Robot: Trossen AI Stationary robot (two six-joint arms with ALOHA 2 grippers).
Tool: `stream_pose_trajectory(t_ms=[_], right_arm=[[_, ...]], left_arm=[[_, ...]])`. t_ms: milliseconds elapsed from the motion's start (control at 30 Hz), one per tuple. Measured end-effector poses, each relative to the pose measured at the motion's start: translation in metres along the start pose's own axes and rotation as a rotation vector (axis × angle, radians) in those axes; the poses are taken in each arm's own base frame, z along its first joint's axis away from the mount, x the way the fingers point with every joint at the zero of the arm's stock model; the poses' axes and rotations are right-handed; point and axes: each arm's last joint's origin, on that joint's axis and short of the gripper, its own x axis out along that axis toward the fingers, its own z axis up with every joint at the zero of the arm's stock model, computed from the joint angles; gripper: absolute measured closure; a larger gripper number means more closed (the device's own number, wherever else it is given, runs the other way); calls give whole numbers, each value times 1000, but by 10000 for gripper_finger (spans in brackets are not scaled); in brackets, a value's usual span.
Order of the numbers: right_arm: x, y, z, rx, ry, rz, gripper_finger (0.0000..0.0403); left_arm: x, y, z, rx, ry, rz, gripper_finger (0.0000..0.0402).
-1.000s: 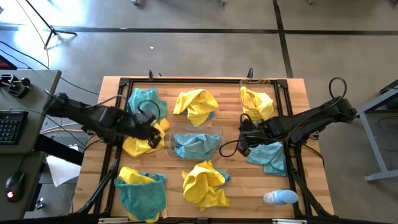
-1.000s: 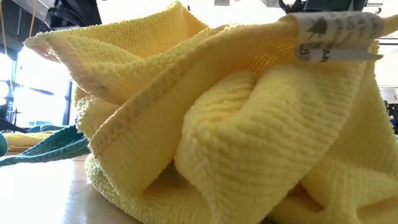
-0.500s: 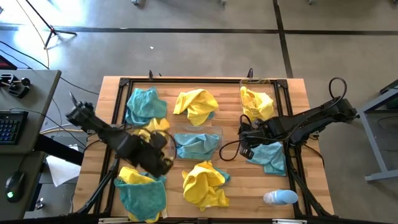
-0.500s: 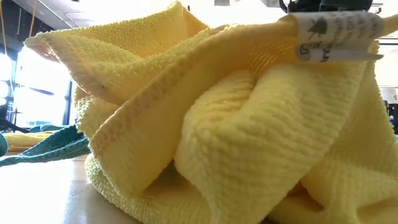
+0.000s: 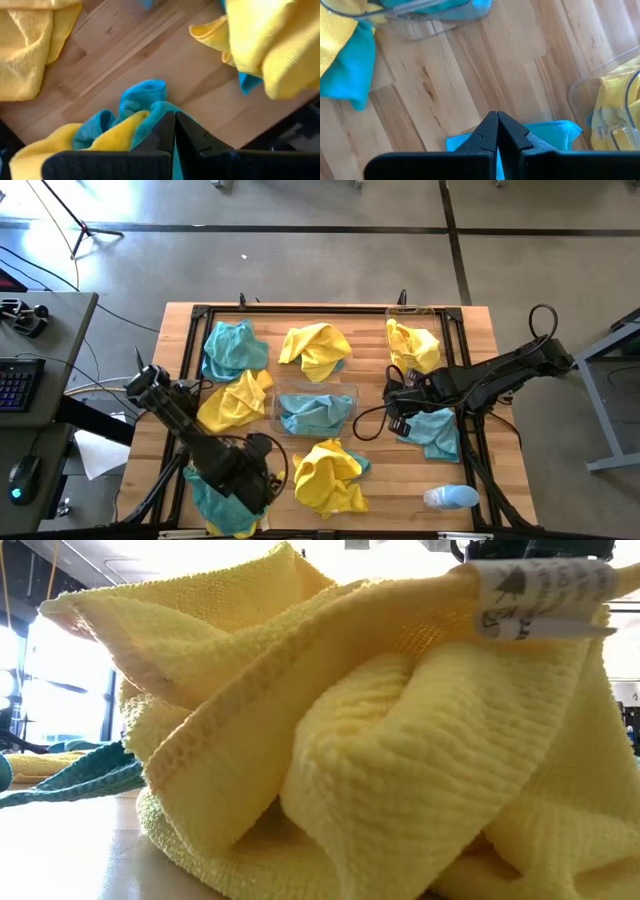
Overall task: Sort microfiber towel by color & place in baskets
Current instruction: Put the blue towel into the bottom transparent bin
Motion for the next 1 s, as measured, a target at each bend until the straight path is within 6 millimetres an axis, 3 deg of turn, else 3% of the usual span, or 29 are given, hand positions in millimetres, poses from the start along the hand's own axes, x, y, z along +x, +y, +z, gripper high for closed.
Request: stream_pose_trajectory(t_ms=[500, 1000], right_arm=[[0, 1, 0, -18, 13, 22, 403], [0, 1, 0, -25, 1, 20, 403]], left_arm=[[31, -8, -35, 26, 166, 168, 281], [61, -6, -52, 135, 272, 296, 273]])
